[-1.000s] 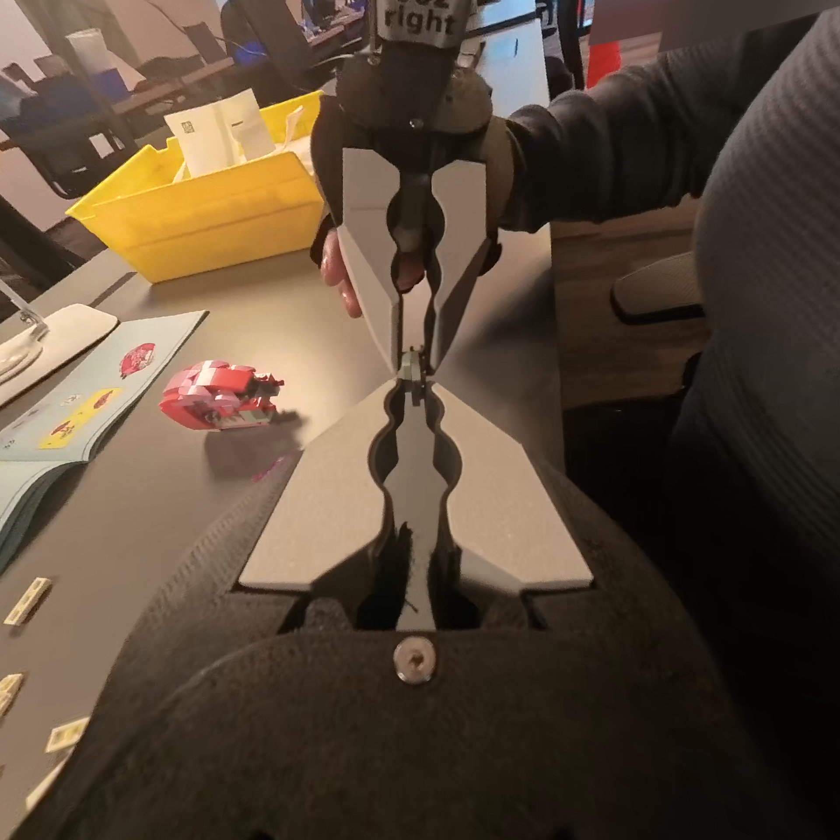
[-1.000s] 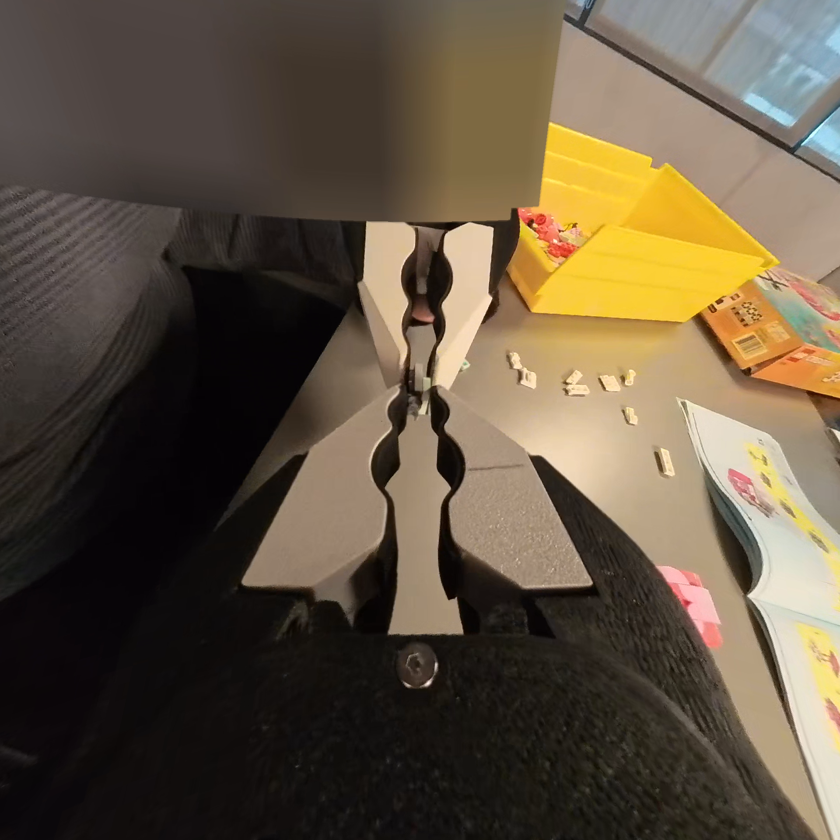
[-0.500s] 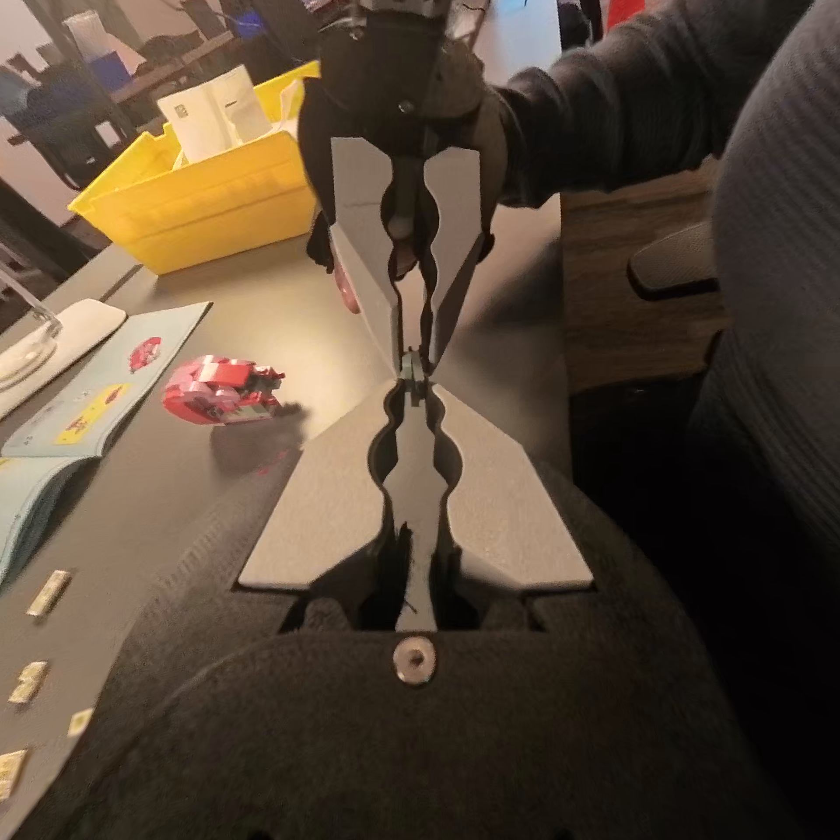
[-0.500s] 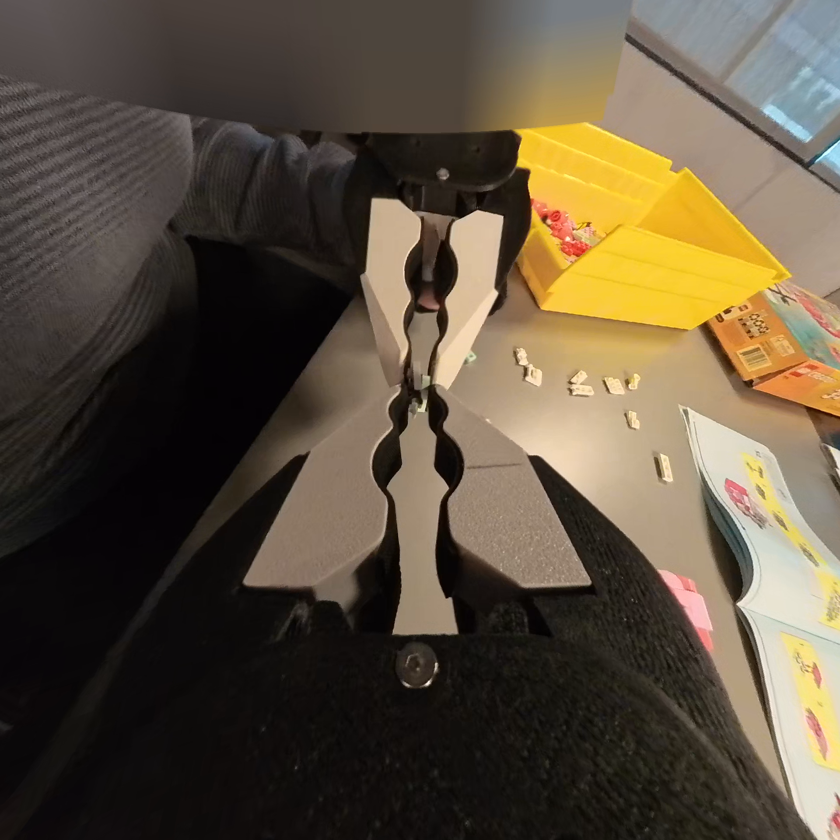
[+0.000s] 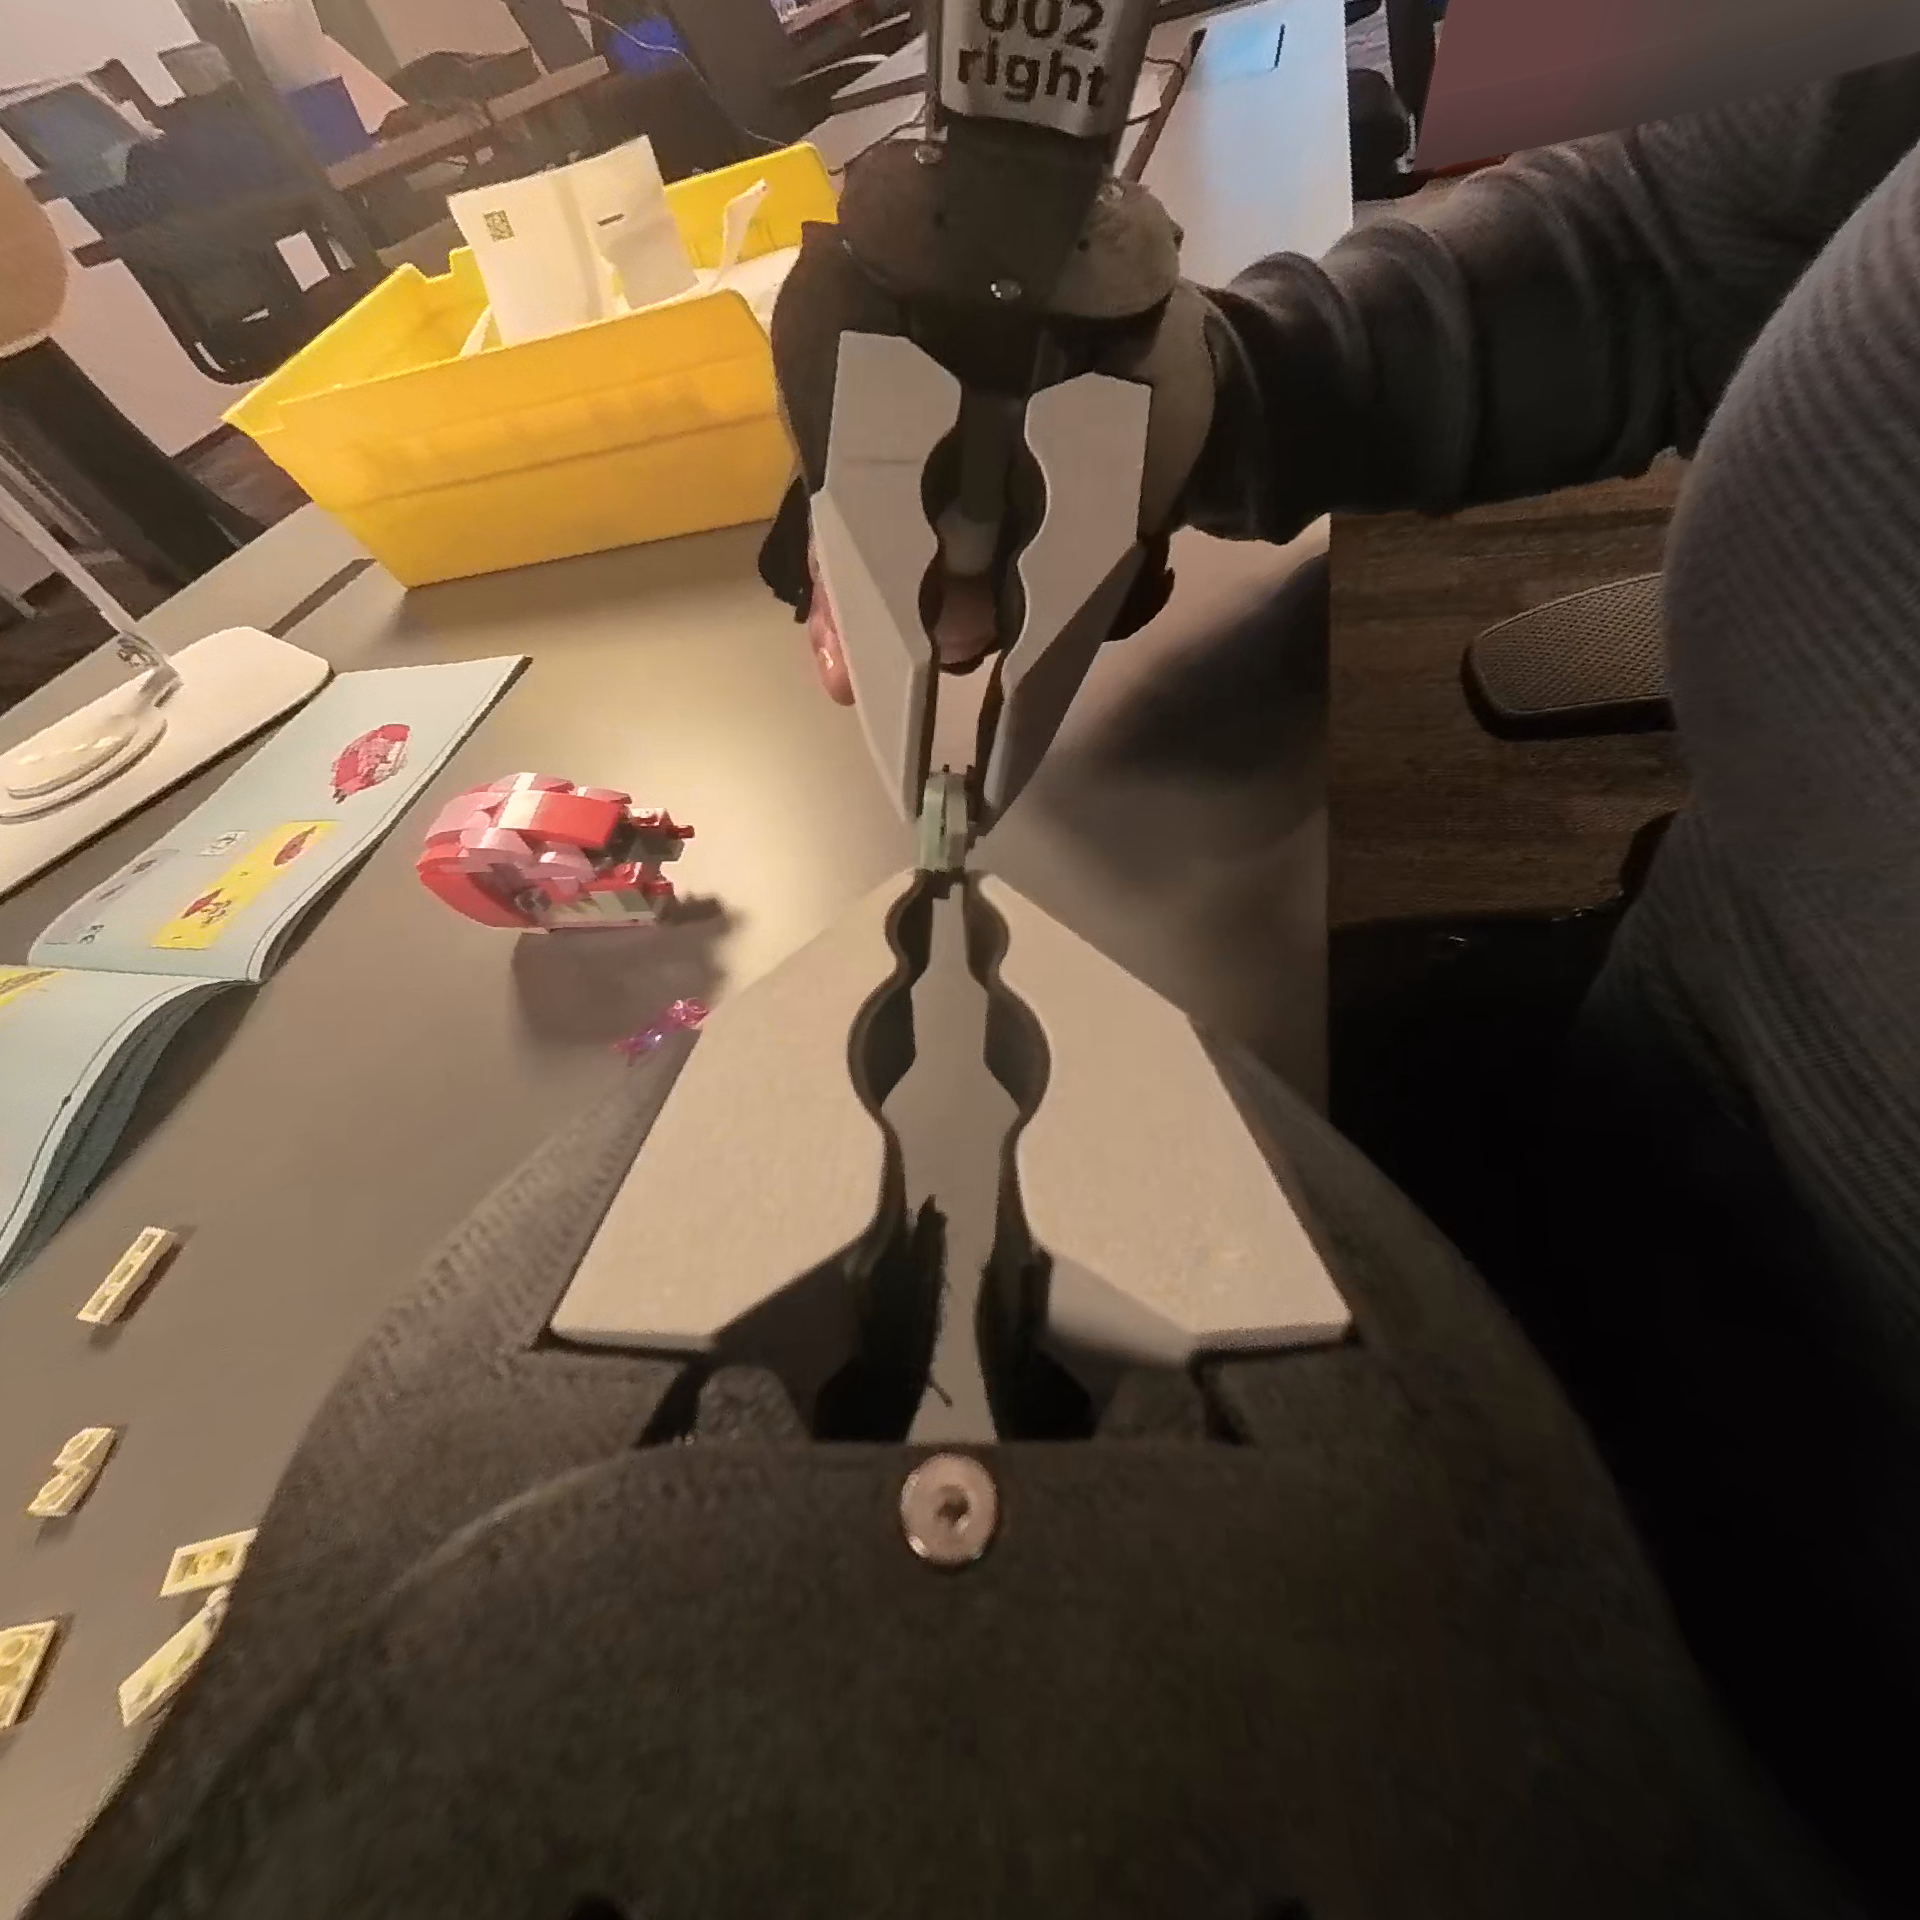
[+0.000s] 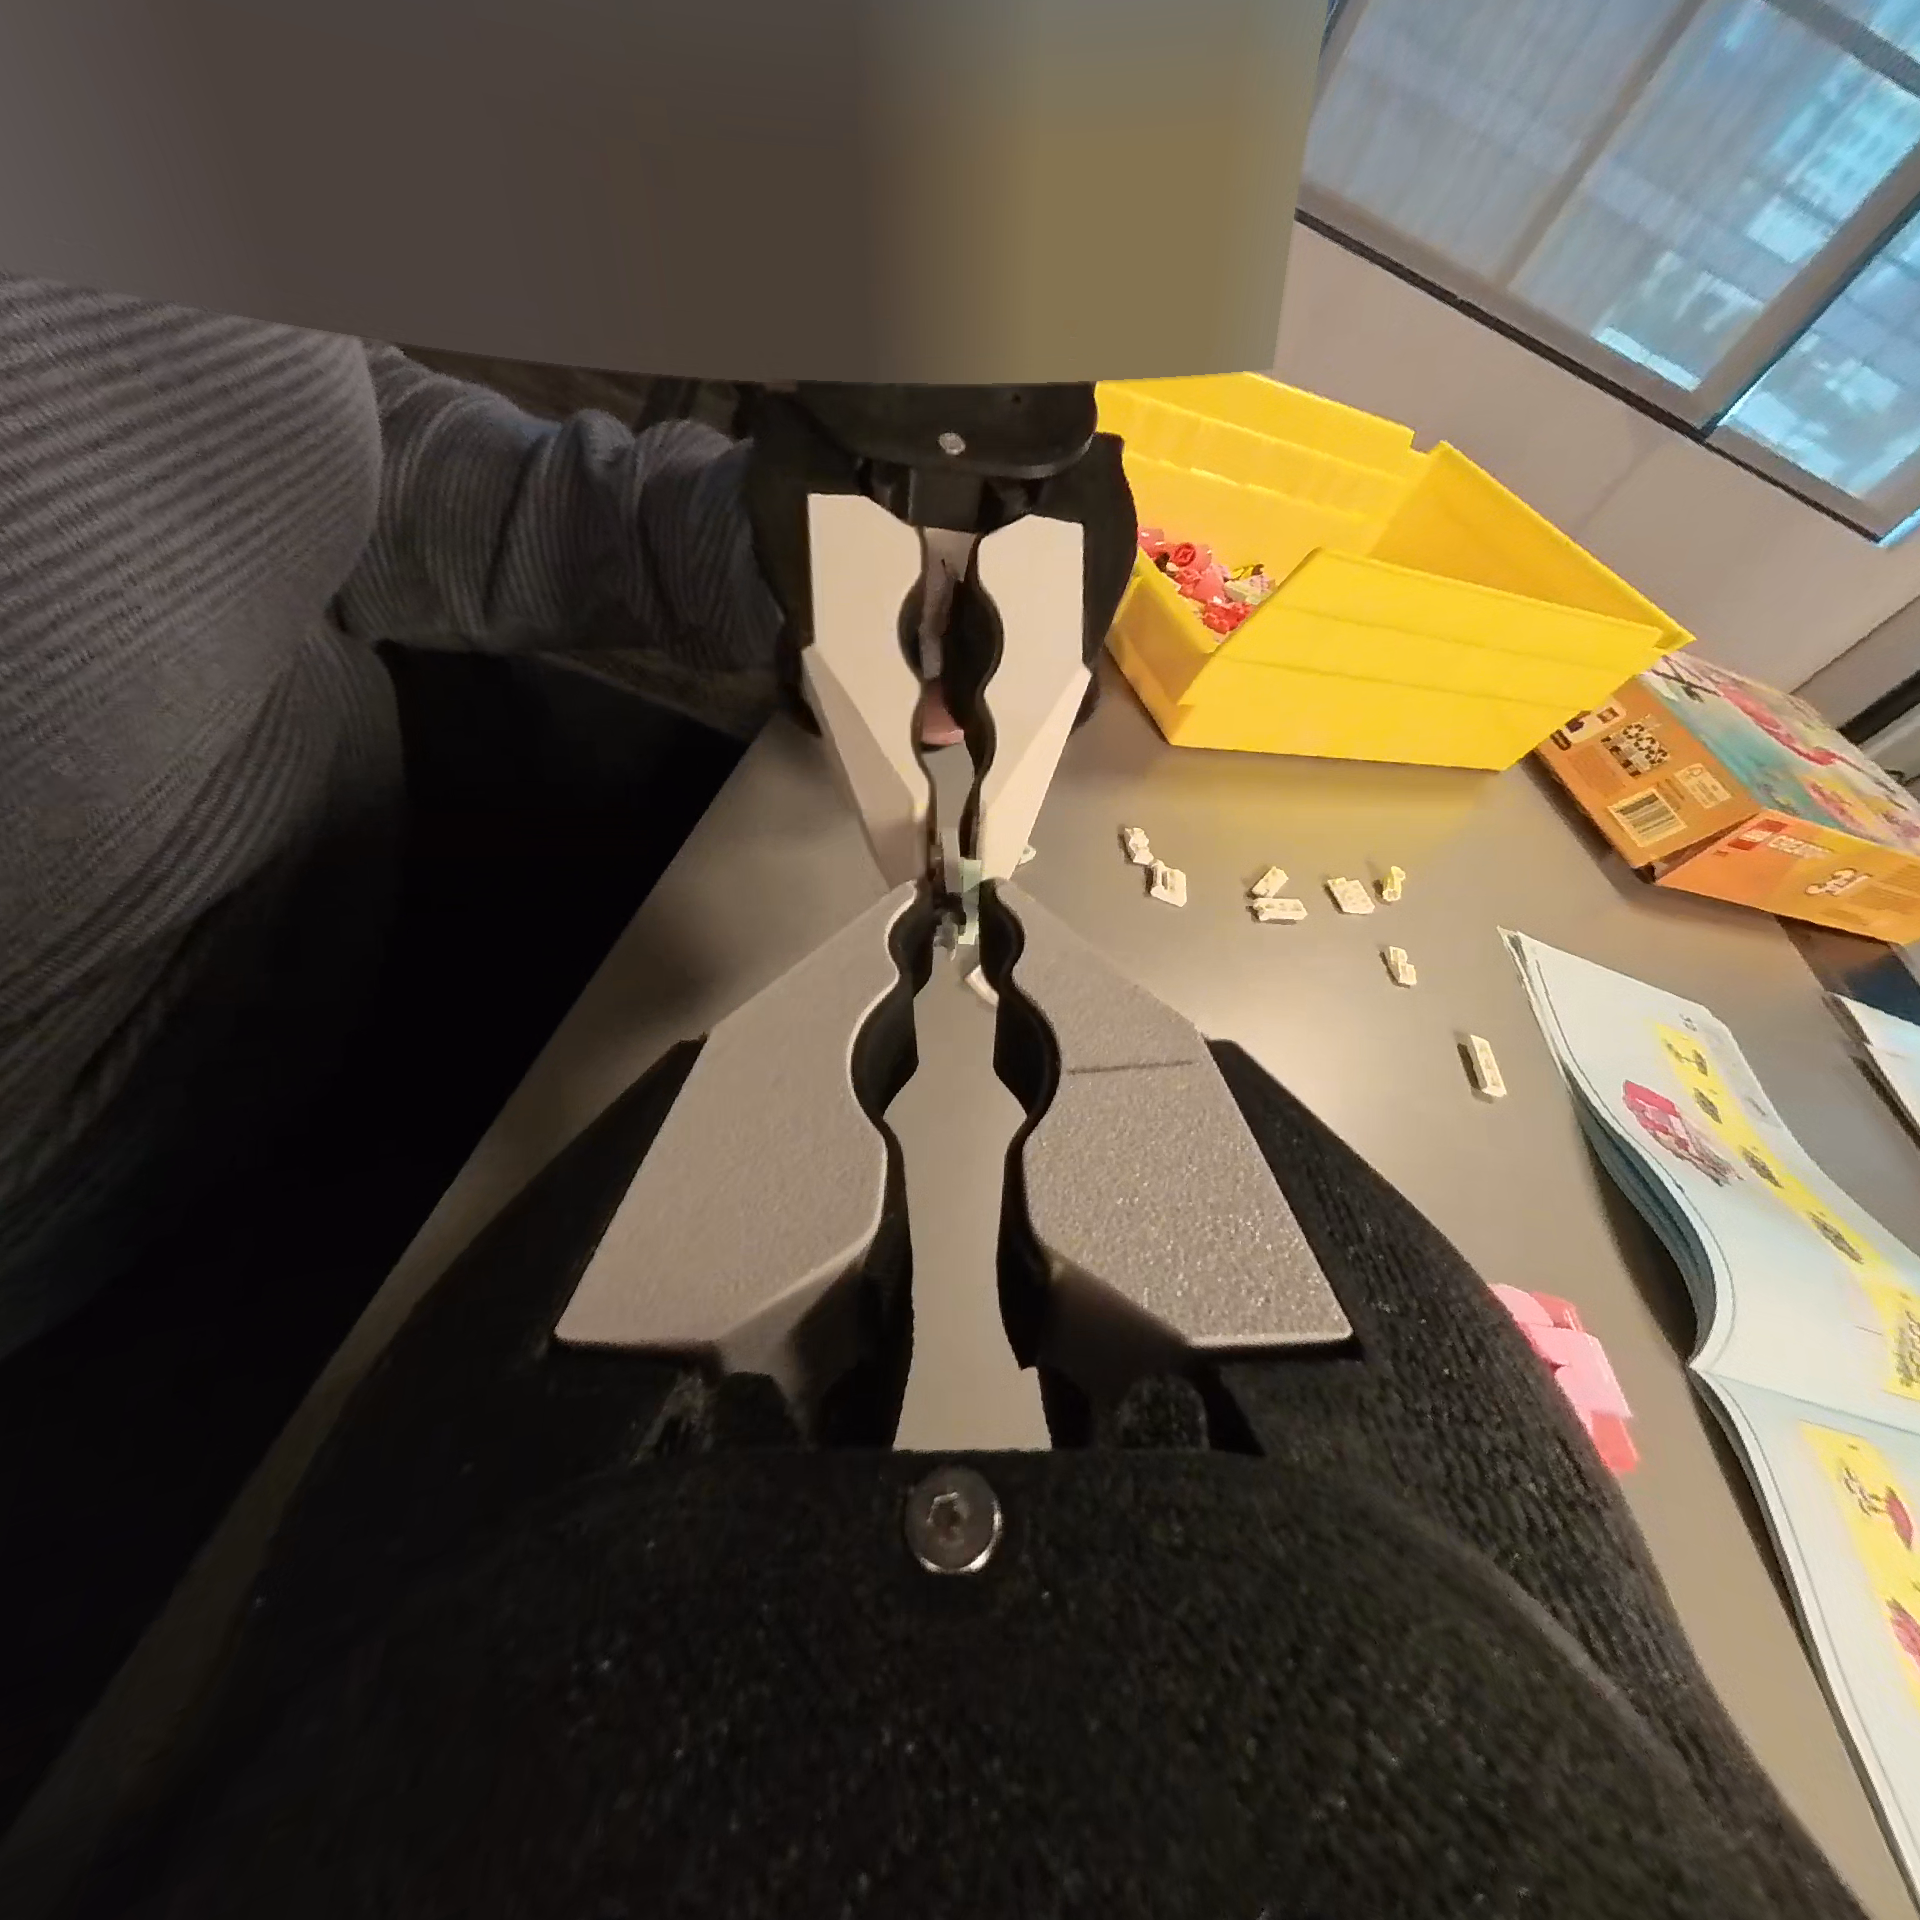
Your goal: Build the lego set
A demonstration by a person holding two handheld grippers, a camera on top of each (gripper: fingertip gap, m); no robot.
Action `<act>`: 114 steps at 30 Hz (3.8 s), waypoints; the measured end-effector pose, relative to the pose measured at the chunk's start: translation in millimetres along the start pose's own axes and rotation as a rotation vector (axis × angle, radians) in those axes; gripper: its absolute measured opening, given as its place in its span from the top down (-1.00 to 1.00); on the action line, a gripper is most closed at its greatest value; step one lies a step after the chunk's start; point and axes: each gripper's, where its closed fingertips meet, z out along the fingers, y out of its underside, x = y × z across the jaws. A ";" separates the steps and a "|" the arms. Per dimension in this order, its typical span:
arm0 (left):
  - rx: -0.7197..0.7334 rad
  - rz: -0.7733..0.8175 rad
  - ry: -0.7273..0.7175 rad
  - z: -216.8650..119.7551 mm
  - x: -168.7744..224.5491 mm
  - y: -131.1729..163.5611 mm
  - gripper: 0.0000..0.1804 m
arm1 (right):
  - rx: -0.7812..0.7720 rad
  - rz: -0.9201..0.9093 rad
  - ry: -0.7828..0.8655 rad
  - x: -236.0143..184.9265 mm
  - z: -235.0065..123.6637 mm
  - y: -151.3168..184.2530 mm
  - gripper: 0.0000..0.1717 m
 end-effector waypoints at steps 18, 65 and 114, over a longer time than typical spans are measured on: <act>0.001 -0.036 0.029 -0.1 2.8 2.7 0.96 | -0.071 0.060 -0.081 -1.8 4.6 10.8 0.93; -0.349 -0.509 -0.212 -13.3 -19.2 68.9 0.61 | -0.354 0.190 -0.247 -3.2 20.1 81.0 0.76; -0.104 -0.132 -0.377 -23.5 -36.7 21.8 0.83 | 0.010 0.750 -0.213 28.2 27.5 23.0 0.84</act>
